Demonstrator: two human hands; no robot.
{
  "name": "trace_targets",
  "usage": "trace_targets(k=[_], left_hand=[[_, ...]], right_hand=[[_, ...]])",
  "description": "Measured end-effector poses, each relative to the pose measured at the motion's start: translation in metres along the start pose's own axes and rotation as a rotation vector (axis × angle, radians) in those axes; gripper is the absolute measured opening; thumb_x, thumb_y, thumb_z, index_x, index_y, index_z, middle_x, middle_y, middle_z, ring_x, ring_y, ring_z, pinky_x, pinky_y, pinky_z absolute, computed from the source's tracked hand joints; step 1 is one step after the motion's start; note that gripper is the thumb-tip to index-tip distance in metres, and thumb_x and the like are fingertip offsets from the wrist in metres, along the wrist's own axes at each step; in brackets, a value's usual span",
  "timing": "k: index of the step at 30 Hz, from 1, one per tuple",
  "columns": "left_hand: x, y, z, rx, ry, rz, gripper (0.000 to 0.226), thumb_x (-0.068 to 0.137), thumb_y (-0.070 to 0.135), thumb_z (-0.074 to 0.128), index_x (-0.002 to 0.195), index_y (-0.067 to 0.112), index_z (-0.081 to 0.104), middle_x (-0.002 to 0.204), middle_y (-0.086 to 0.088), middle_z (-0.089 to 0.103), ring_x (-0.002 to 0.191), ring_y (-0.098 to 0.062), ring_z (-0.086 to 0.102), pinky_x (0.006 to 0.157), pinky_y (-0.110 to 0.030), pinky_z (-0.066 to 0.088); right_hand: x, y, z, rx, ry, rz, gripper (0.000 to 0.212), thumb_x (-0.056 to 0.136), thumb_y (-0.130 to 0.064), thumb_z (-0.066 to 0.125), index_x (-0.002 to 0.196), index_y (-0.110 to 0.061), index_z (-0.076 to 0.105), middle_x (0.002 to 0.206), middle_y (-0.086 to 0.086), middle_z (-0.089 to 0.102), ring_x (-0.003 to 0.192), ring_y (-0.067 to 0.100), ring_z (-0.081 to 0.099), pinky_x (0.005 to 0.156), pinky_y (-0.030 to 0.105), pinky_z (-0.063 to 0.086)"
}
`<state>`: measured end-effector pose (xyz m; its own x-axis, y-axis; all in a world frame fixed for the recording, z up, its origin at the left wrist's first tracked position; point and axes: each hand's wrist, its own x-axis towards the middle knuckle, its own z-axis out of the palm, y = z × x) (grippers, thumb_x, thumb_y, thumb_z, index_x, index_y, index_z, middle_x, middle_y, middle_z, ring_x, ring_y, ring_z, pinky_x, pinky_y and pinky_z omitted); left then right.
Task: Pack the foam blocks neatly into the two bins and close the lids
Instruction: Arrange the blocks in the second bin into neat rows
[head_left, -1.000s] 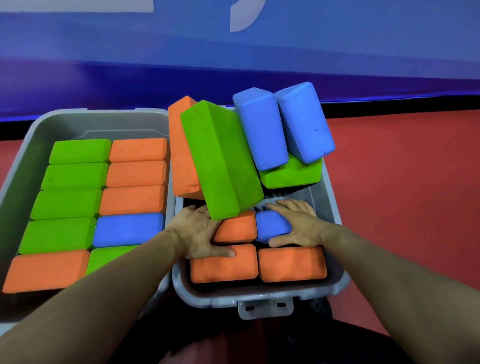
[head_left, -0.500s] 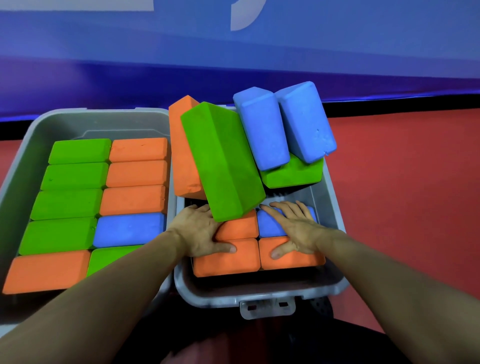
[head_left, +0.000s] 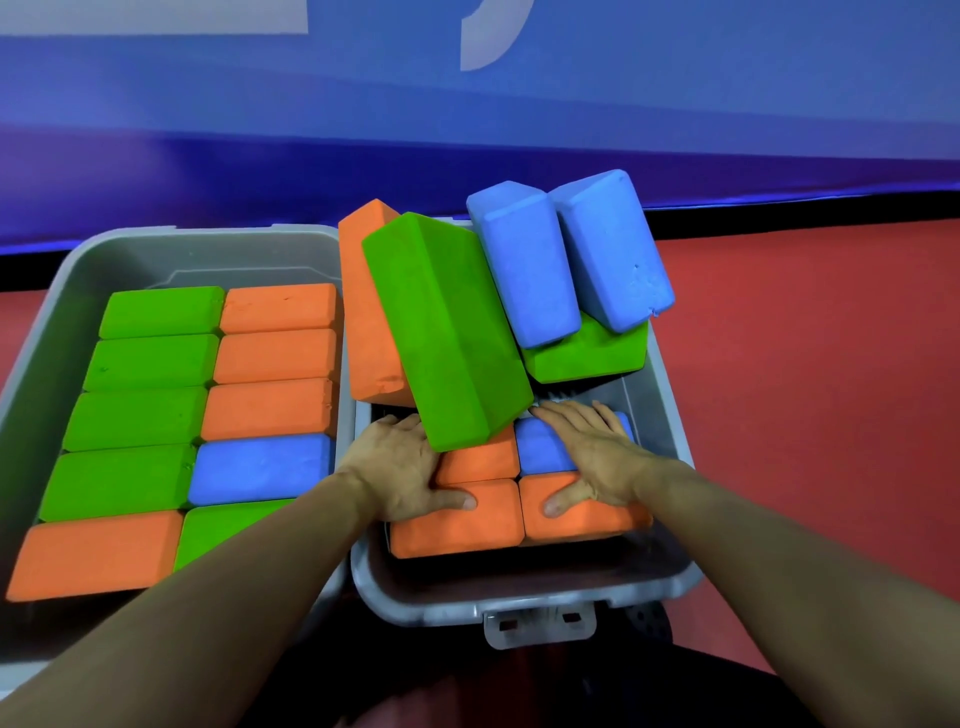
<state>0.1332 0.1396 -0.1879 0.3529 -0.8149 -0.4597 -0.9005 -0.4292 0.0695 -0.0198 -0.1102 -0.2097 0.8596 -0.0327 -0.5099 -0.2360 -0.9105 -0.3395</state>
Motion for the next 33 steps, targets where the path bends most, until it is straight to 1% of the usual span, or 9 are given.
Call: trace_targets(k=[6,10,13,17,22,24,27,30,33], left_hand=[[-0.006,-0.001,-0.002,-0.022,0.007,0.046,0.128,0.063,0.100,0.037,0.159,0.021,0.010,0.163,-0.006,0.027,0.148,-0.023,0.027,0.122,-0.042,0.015],[-0.006,0.000,0.001,0.039,-0.089,0.078,0.144,0.051,0.105,0.038,0.160,0.019,0.001,0.166,-0.006,0.014,0.150,-0.025,0.017,0.124,-0.045,0.008],[-0.002,-0.001,0.002,0.020,-0.096,0.067,0.142,0.052,0.104,0.042,0.160,0.020,0.001,0.167,-0.005,0.013,0.151,-0.024,0.017,0.124,-0.046,0.011],[-0.003,-0.002,0.001,-0.012,-0.086,0.083,0.139,0.056,0.102,0.045,0.160,0.022,0.000,0.166,-0.005,0.017,0.151,-0.024,0.019,0.123,-0.045,0.011],[-0.006,0.005,0.005,0.065,-0.105,0.067,0.145,0.054,0.105,0.031,0.160,0.013,-0.007,0.168,-0.011,0.000,0.155,-0.023,-0.004,0.124,-0.043,-0.010],[-0.014,0.008,0.002,0.024,-0.130,0.035,0.145,0.057,0.103,0.032,0.159,0.009,-0.009,0.168,-0.012,-0.006,0.155,-0.023,-0.008,0.124,-0.042,-0.011],[-0.033,0.006,-0.013,-0.282,-0.101,-0.050,0.142,0.056,0.098,0.051,0.161,0.015,0.003,0.167,-0.010,0.011,0.154,-0.023,0.013,0.126,-0.037,0.006],[-0.054,0.003,-0.045,-0.591,-0.125,-0.208,0.109,0.059,0.090,0.065,0.142,0.021,0.050,0.141,0.000,0.056,0.127,-0.021,0.054,0.105,-0.028,0.041],[-0.065,0.007,-0.072,-0.755,0.042,-0.360,0.114,0.040,0.106,0.047,0.124,0.033,0.066,0.122,0.005,0.071,0.111,-0.019,0.065,0.096,-0.036,0.052]], right_hand=[[-0.013,-0.007,-0.006,-0.097,0.013,0.002,0.132,0.059,-0.087,0.067,0.158,-0.041,-0.006,0.165,-0.007,-0.008,0.153,0.017,-0.013,0.122,0.055,-0.011],[-0.018,-0.015,-0.002,-0.142,-0.122,0.053,0.149,0.051,-0.092,0.066,0.154,-0.037,-0.027,0.164,-0.004,-0.029,0.149,0.018,-0.033,0.118,0.058,-0.019],[-0.017,-0.021,-0.001,-0.152,-0.143,0.082,0.157,0.047,-0.090,0.071,0.151,-0.035,-0.033,0.163,-0.004,-0.030,0.149,0.021,-0.032,0.117,0.061,-0.020],[-0.017,-0.024,-0.005,-0.141,-0.107,0.071,0.153,0.050,-0.090,0.070,0.154,-0.035,-0.028,0.165,-0.005,-0.011,0.153,0.022,-0.017,0.118,0.060,-0.017],[-0.023,-0.034,-0.013,-0.105,-0.151,0.129,0.145,0.058,-0.085,0.071,0.156,-0.034,-0.023,0.166,-0.005,-0.025,0.152,0.018,-0.025,0.118,0.056,-0.020],[-0.027,-0.046,-0.028,-0.036,-0.122,0.157,0.134,0.065,-0.081,0.070,0.159,-0.033,-0.012,0.166,-0.009,-0.022,0.154,0.017,-0.018,0.121,0.056,-0.015],[-0.037,-0.068,-0.062,0.132,0.037,0.156,0.119,0.068,-0.079,0.069,0.161,-0.029,0.015,0.168,-0.009,0.012,0.155,0.017,0.012,0.125,0.053,0.007],[-0.053,-0.094,-0.090,0.462,0.219,0.119,0.068,0.085,-0.040,0.079,0.142,-0.013,0.053,0.138,-0.004,0.058,0.127,0.011,0.053,0.114,0.032,0.037],[-0.071,-0.124,-0.101,0.577,0.312,0.187,0.063,0.089,-0.030,0.076,0.141,-0.004,0.053,0.140,0.002,0.058,0.125,0.012,0.054,0.111,0.031,0.040]])
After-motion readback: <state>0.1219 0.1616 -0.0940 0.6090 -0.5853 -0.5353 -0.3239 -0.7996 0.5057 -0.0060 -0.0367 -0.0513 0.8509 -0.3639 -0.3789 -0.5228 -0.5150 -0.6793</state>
